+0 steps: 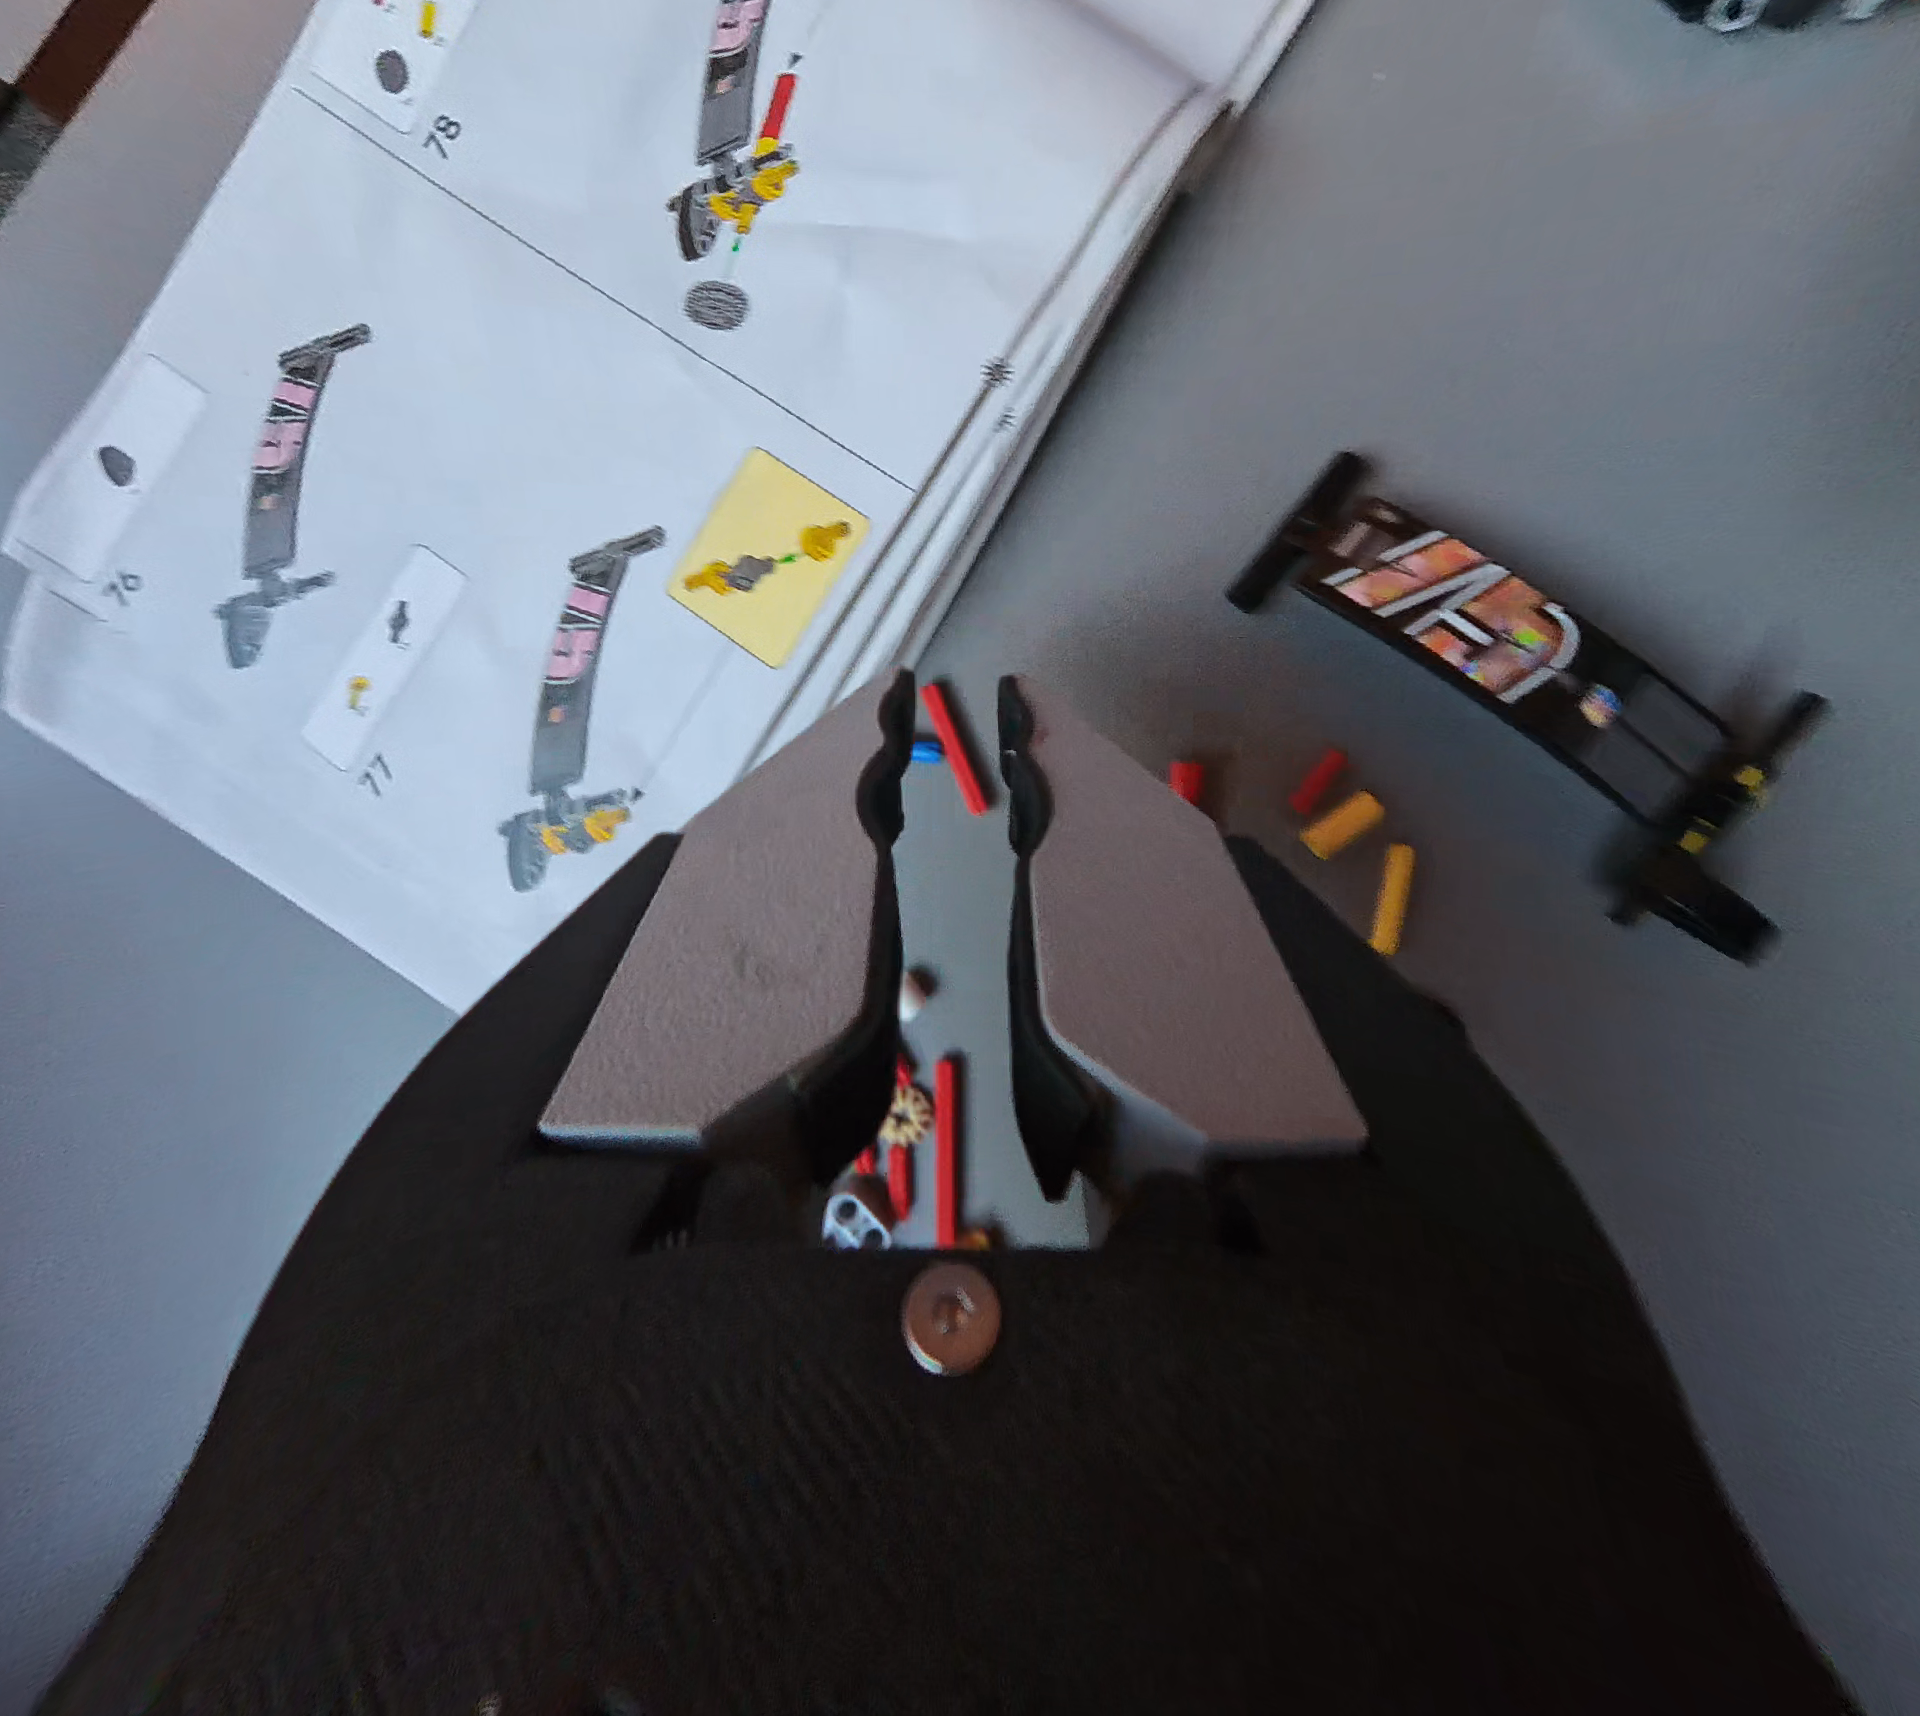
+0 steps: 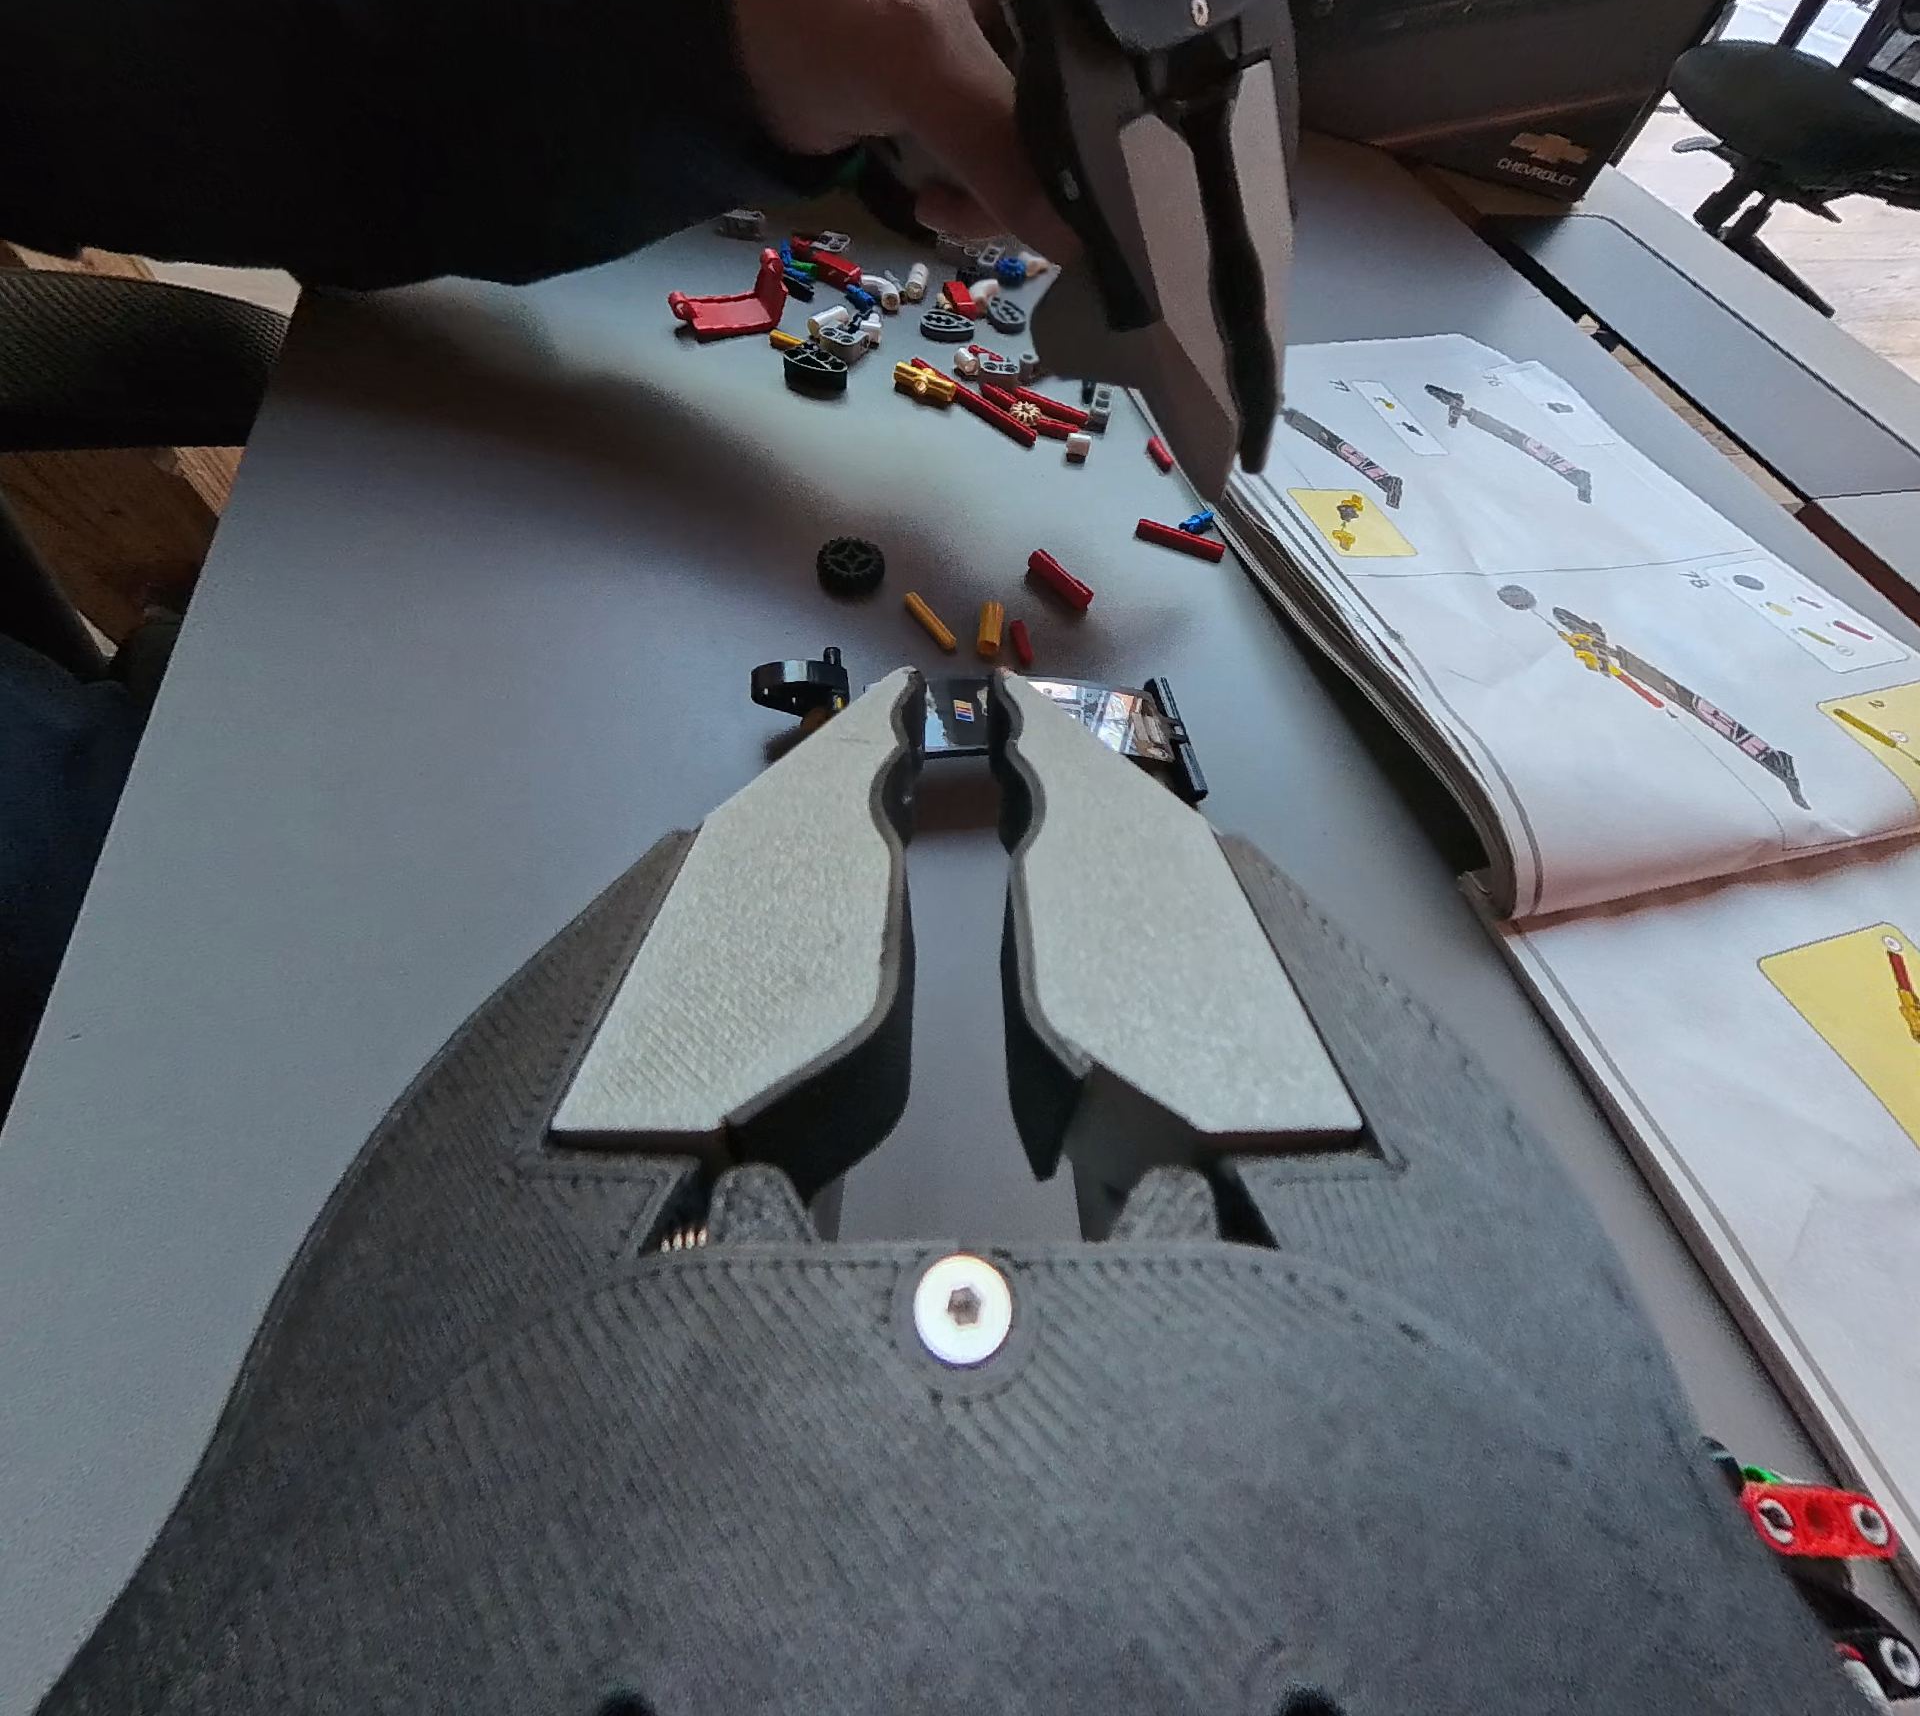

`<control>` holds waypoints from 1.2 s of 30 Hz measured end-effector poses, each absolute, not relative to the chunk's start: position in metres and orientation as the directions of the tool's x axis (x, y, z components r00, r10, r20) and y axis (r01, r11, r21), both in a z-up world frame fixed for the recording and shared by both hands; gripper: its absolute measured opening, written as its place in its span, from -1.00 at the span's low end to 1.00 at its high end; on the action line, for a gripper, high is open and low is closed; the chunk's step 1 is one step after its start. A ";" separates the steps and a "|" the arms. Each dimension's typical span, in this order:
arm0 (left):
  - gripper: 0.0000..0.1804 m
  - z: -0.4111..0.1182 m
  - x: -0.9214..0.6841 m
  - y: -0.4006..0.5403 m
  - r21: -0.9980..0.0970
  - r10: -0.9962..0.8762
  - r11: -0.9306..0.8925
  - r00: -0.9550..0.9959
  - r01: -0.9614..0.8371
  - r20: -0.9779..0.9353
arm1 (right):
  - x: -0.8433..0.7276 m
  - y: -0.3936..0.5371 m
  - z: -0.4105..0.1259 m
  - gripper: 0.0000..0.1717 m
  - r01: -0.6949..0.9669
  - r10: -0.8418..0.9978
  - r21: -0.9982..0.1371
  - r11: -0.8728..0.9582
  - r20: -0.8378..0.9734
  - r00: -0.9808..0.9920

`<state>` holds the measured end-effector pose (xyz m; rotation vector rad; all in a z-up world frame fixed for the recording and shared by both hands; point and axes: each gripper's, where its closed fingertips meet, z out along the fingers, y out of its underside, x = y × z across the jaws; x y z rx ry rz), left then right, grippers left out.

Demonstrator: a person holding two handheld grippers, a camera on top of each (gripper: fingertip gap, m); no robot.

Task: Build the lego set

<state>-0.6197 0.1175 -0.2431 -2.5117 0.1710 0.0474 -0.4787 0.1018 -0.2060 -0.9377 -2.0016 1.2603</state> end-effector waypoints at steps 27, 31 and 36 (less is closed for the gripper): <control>-0.84 -0.242 -0.640 0.065 -0.570 -0.021 -0.818 0.995 -0.072 -0.096 | -0.480 0.104 -0.206 -0.90 0.256 0.814 -0.921 0.295 0.102 -0.572; -0.84 -0.230 -0.620 0.081 -0.691 -0.043 -0.715 0.994 -0.103 -0.103 | -0.481 0.107 -0.207 -0.90 0.263 0.820 -0.921 0.288 0.095 -0.564; -0.84 -0.214 -0.594 0.094 -0.814 -0.127 -0.556 0.985 -0.166 -0.114 | -0.483 0.109 -0.209 -0.89 0.275 0.824 -0.921 0.274 0.077 -0.562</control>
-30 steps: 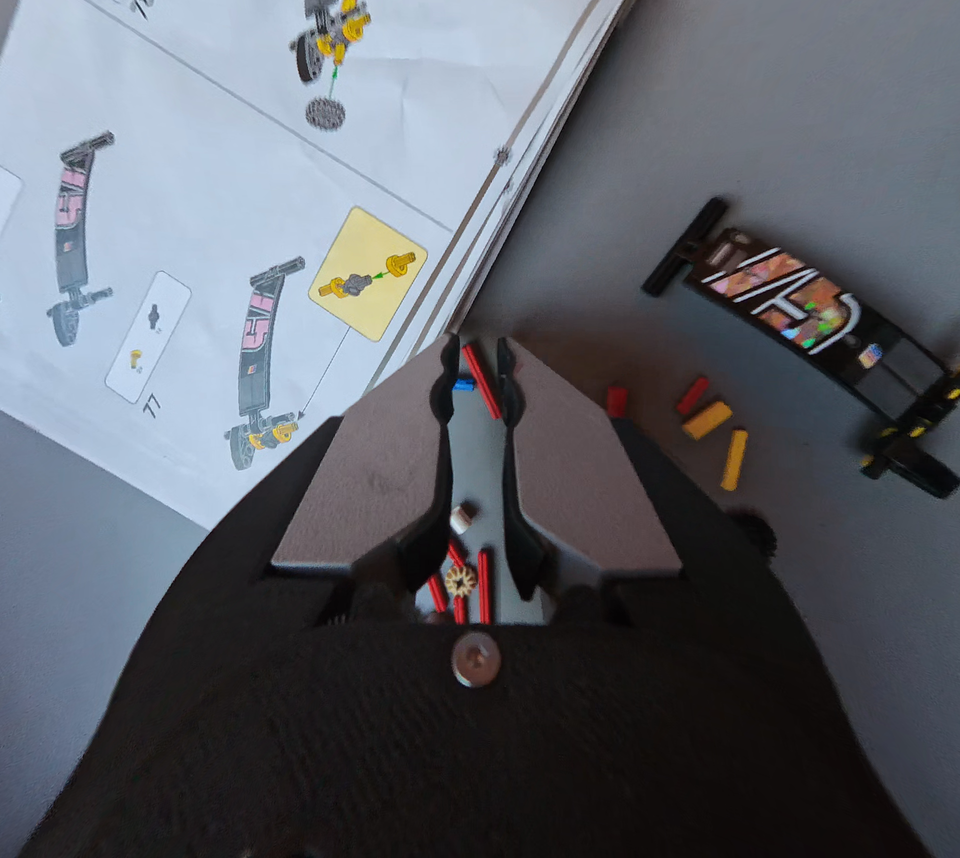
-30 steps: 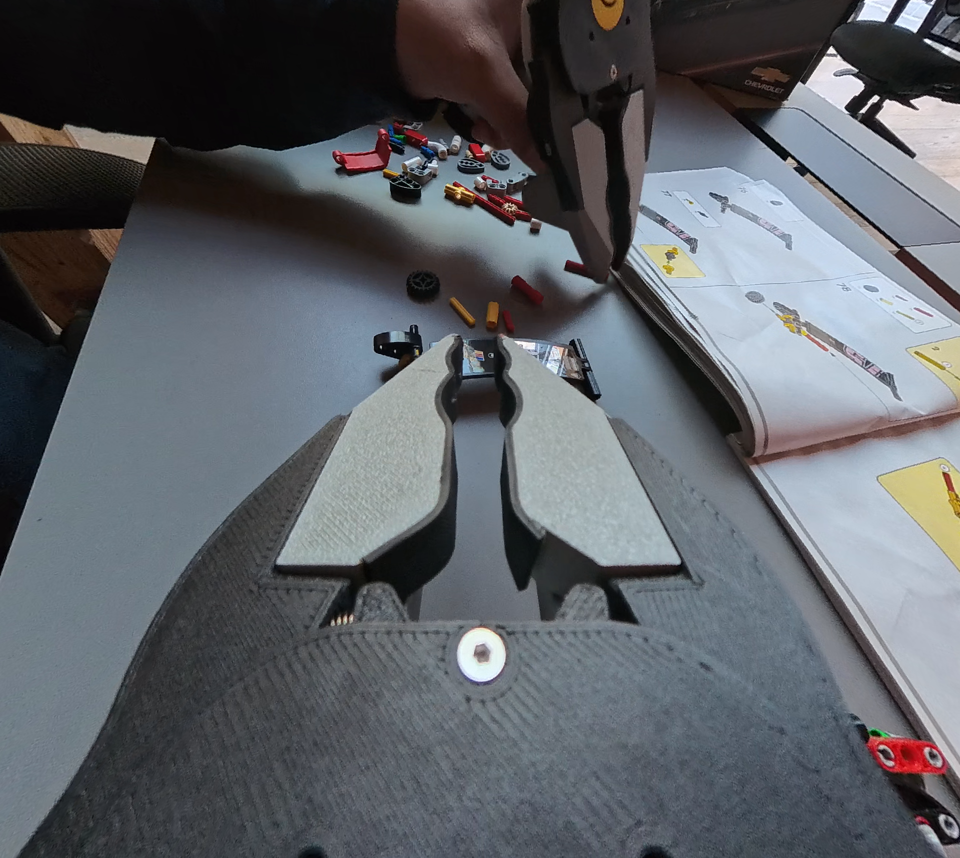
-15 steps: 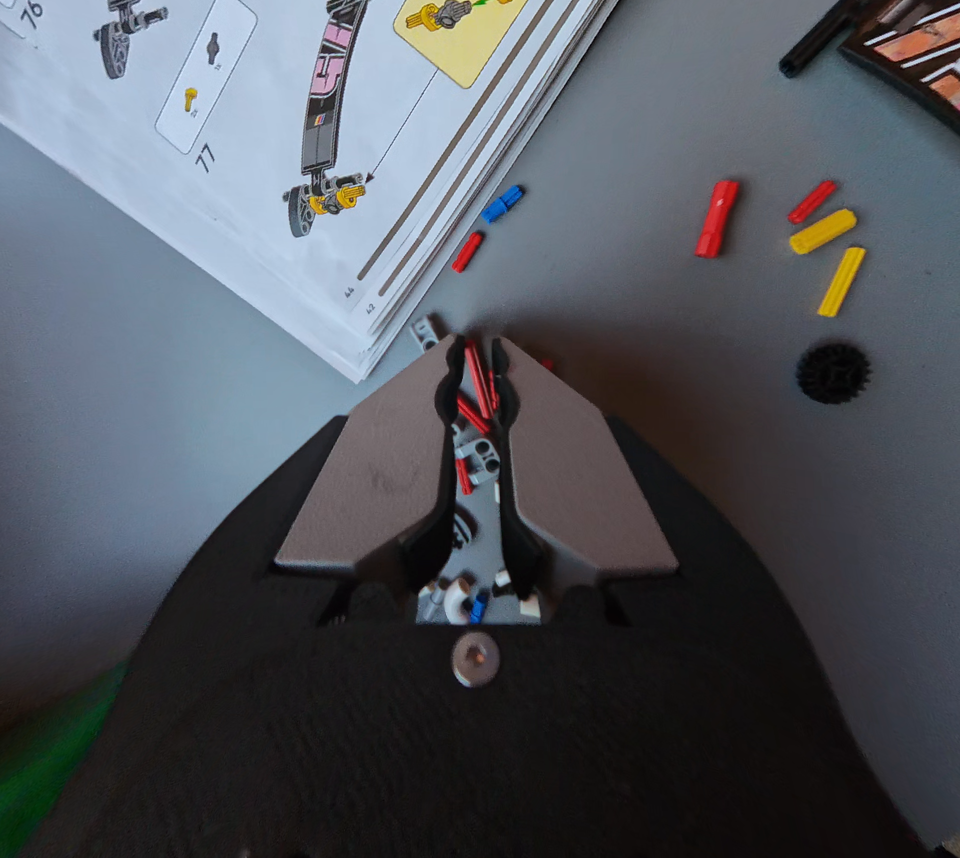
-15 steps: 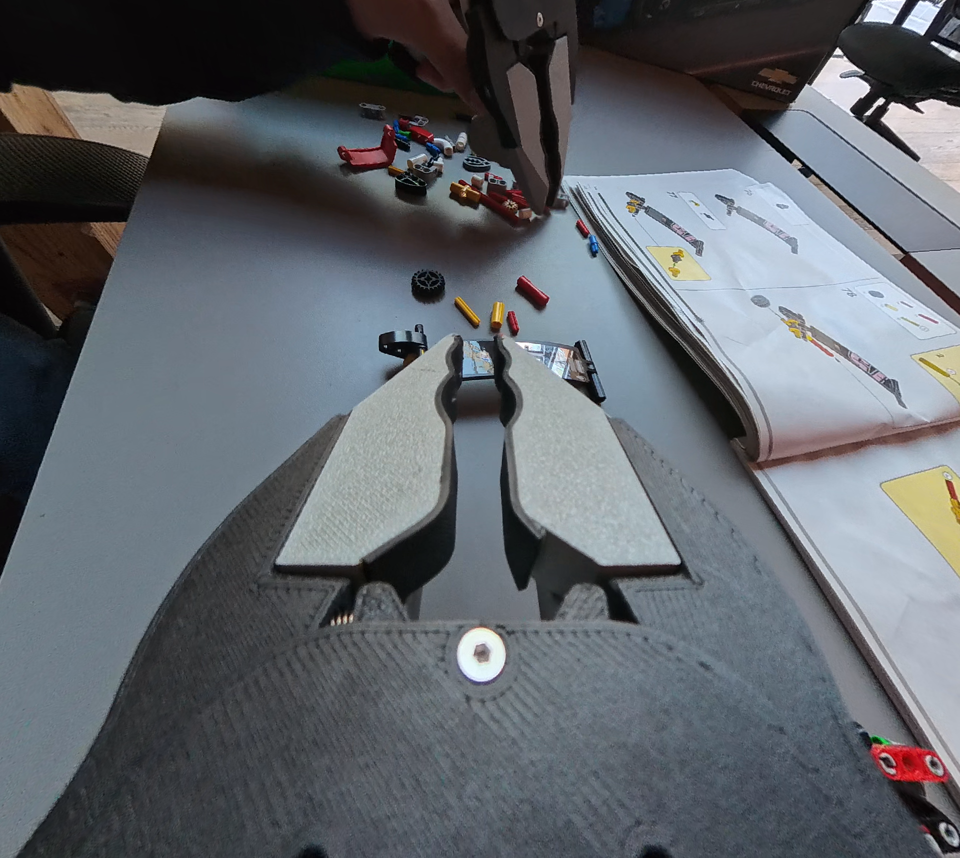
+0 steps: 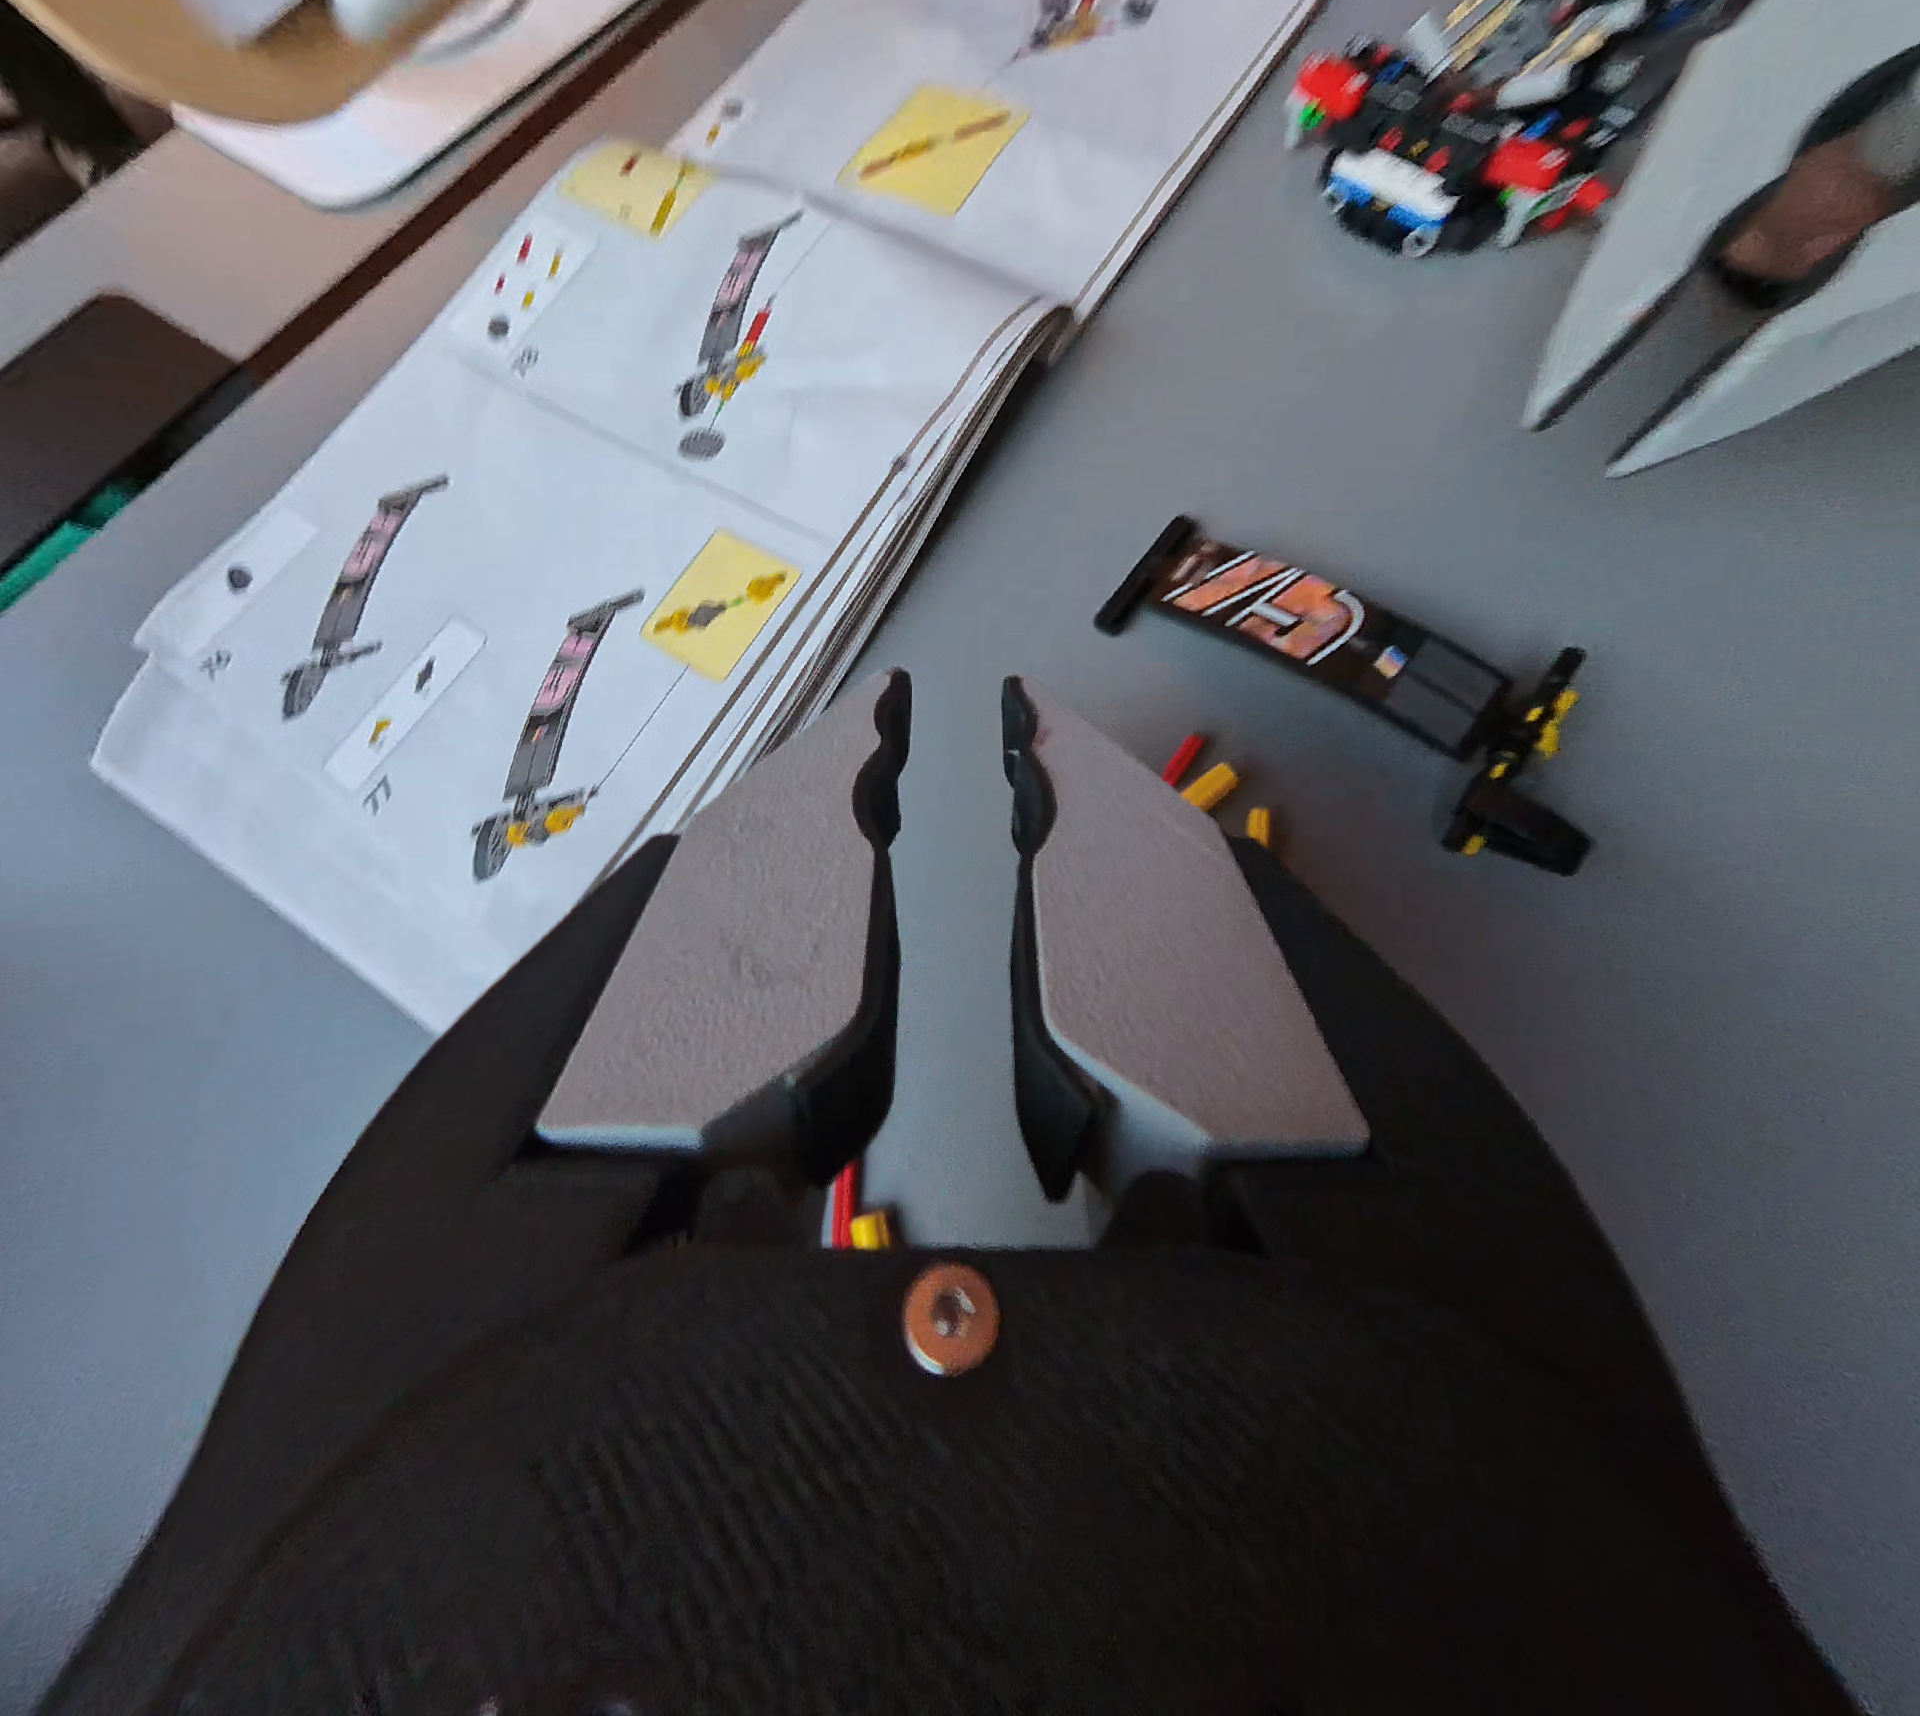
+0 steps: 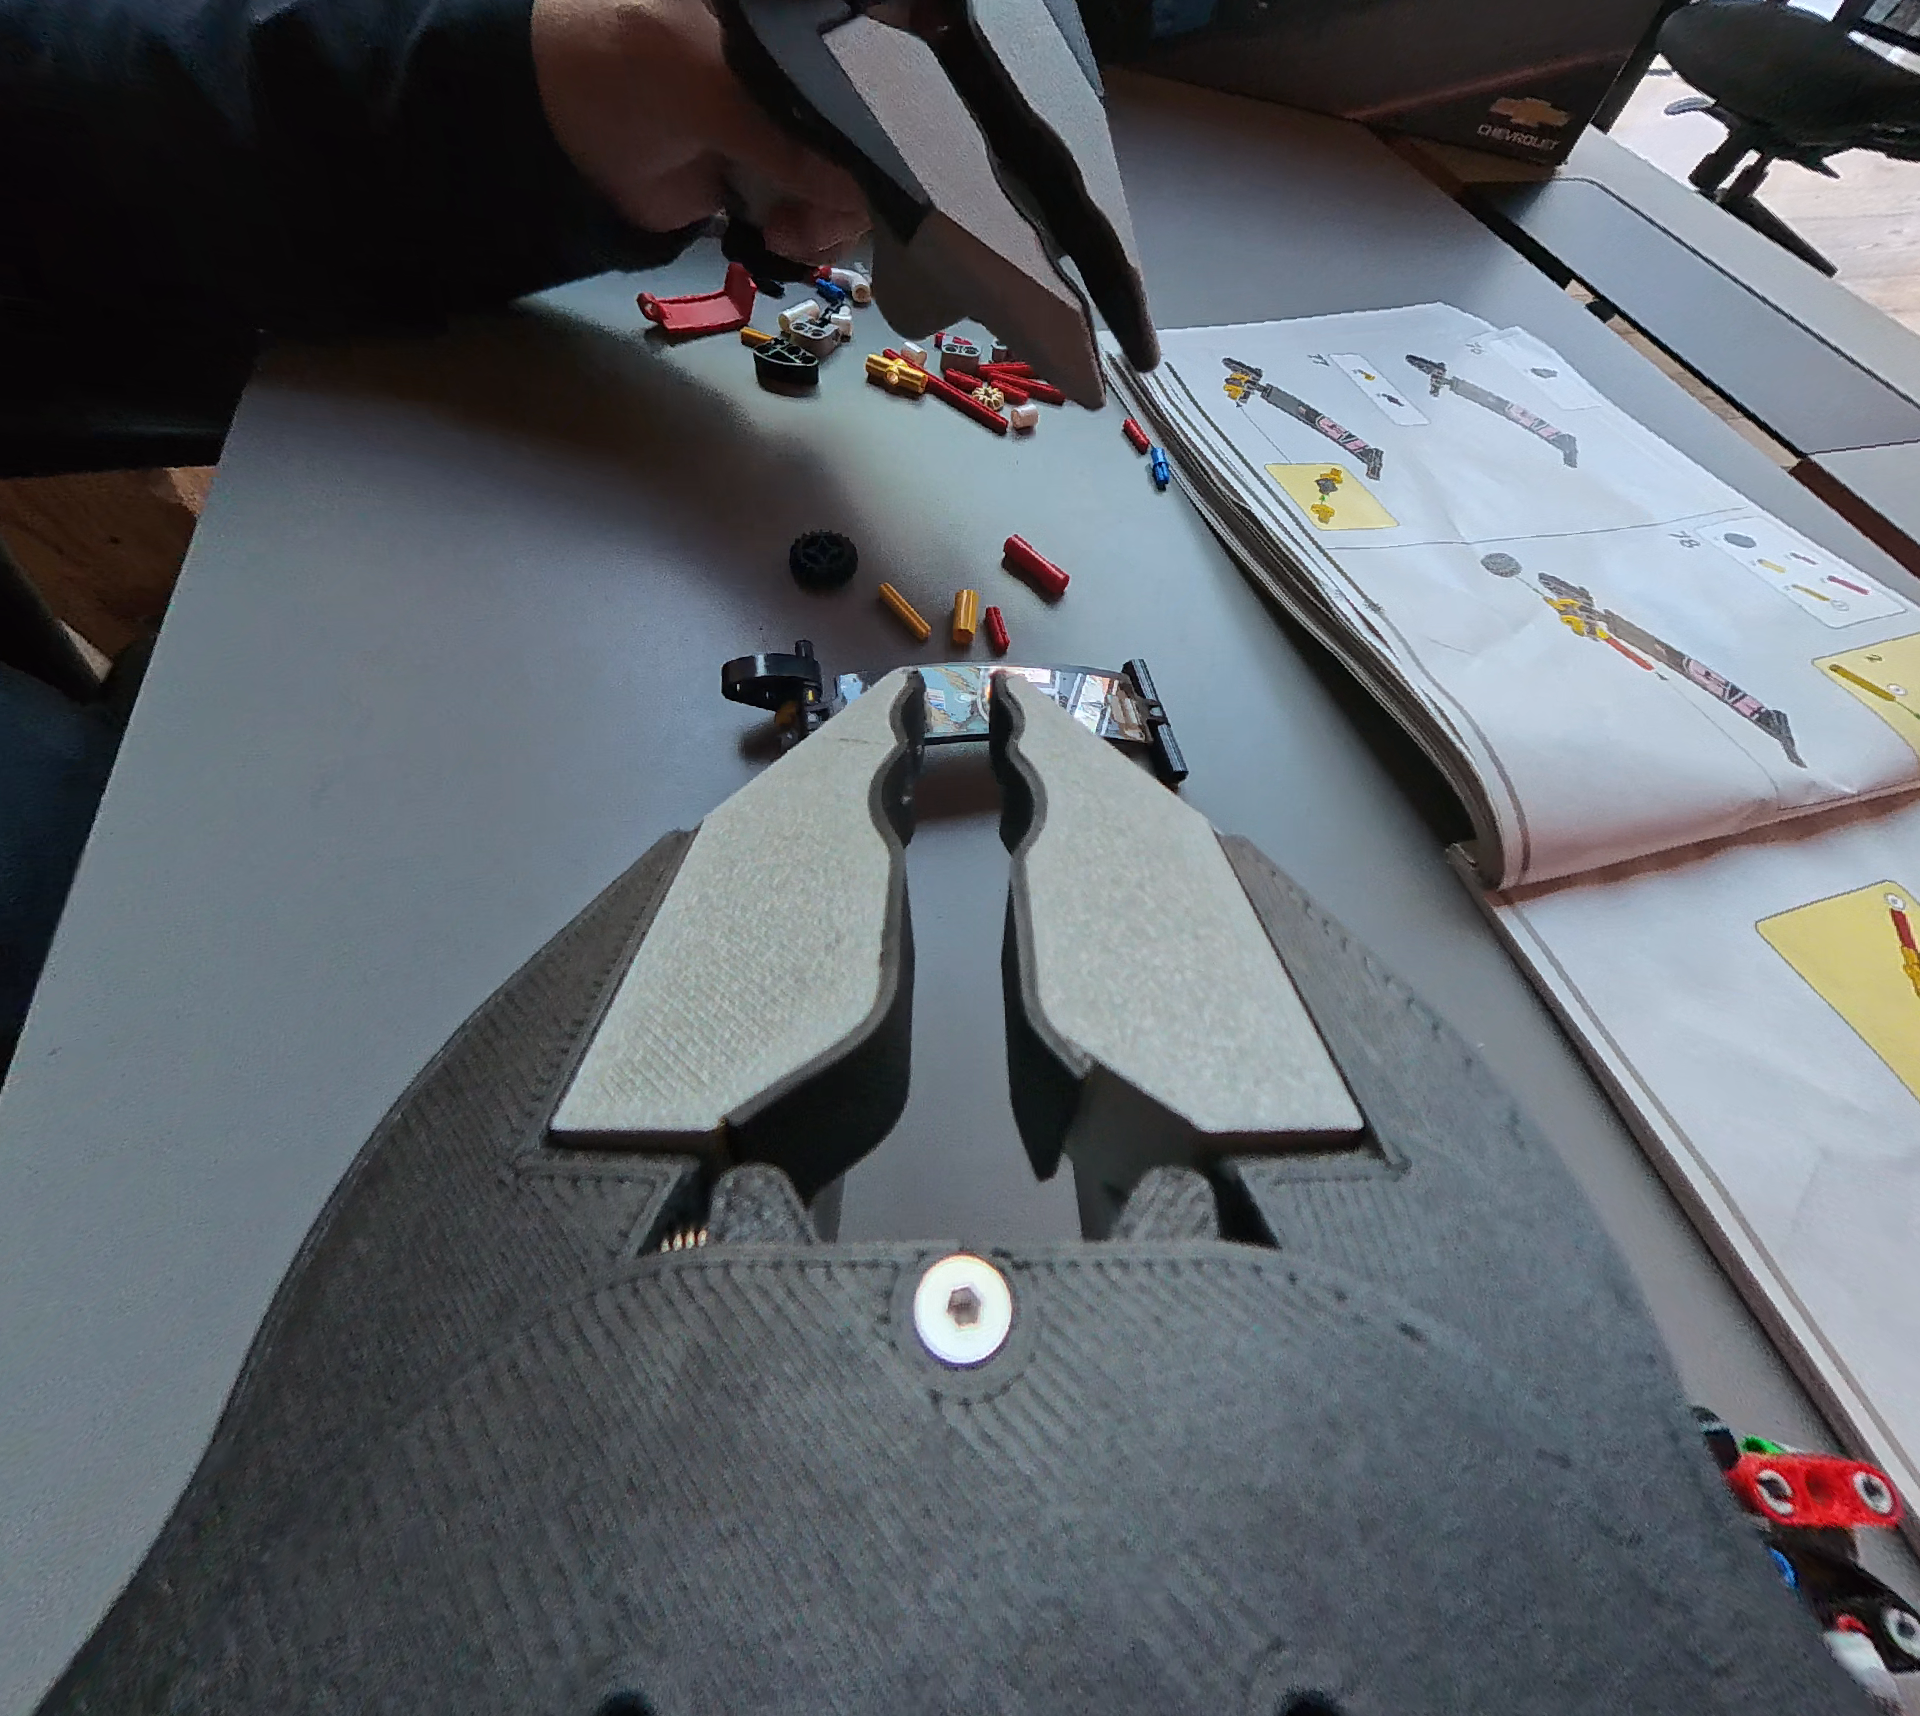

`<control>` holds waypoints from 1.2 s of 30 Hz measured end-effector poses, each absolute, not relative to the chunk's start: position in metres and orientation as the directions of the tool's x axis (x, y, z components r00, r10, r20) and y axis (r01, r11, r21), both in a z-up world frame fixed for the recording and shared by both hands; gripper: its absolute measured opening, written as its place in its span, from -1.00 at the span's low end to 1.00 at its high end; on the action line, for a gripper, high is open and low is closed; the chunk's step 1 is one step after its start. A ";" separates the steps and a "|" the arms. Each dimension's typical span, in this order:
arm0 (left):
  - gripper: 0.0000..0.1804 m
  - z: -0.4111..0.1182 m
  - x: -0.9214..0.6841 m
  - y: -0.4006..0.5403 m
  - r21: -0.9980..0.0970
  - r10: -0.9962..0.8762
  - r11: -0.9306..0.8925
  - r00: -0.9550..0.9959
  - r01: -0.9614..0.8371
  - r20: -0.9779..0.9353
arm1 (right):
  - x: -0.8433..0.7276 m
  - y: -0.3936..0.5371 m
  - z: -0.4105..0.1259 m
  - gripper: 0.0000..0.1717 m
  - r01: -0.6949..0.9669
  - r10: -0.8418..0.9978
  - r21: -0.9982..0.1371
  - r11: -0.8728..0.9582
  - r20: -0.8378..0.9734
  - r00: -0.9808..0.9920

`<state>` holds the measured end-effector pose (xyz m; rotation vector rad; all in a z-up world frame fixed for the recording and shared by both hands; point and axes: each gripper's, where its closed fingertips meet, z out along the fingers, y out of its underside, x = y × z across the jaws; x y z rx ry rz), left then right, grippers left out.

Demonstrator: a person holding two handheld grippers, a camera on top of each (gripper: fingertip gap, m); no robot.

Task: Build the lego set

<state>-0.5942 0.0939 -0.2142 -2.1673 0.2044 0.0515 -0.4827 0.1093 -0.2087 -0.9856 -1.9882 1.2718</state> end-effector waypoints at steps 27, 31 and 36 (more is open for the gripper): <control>-0.95 -0.216 -0.601 0.096 -0.829 -0.079 -0.500 0.967 -0.249 -0.243 | -0.473 0.099 -0.196 -0.79 0.305 0.765 -0.952 0.018 -0.184 -0.618; -0.92 -0.208 -0.616 0.101 -0.811 -0.002 -0.530 0.957 -0.248 -0.291 | -0.454 0.113 -0.171 -0.74 0.227 0.748 -0.972 -0.063 -0.196 -0.634; -0.94 -0.194 -0.616 0.114 -0.814 0.064 -0.528 0.944 -0.243 -0.323 | -0.422 0.166 -0.135 -0.79 -0.001 0.862 -0.998 -0.068 -0.059 -0.504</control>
